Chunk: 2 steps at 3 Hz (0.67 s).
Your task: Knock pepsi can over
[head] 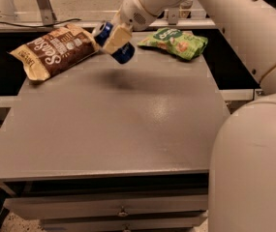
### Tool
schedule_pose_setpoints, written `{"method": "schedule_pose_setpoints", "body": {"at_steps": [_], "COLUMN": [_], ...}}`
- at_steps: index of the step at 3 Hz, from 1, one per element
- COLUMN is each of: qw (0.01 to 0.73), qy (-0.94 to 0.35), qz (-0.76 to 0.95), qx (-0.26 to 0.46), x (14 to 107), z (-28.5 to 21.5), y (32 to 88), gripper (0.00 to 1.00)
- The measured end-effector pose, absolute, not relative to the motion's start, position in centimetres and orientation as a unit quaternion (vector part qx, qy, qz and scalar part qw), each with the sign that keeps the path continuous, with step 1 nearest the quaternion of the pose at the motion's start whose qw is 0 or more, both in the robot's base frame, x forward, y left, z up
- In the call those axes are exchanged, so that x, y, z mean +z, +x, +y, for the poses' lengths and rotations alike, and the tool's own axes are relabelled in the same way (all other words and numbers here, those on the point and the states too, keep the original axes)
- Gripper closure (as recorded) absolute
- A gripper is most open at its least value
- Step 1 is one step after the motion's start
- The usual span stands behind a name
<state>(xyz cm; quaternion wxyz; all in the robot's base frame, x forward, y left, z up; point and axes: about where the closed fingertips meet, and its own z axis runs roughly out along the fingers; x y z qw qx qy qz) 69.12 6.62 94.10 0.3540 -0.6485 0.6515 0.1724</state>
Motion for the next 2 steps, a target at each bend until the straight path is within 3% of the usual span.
{"method": "schedule_pose_setpoints", "body": {"at_steps": [1,2], "qw": [0.23,0.12], "qy": [-0.719,-0.768], "qz": [0.633,0.612], "qx": [0.17,0.146], "x": [89.4,86.3], "z": [6.8,5.8], "y": [63.3,59.3], "gripper": [1.0,0.91]}}
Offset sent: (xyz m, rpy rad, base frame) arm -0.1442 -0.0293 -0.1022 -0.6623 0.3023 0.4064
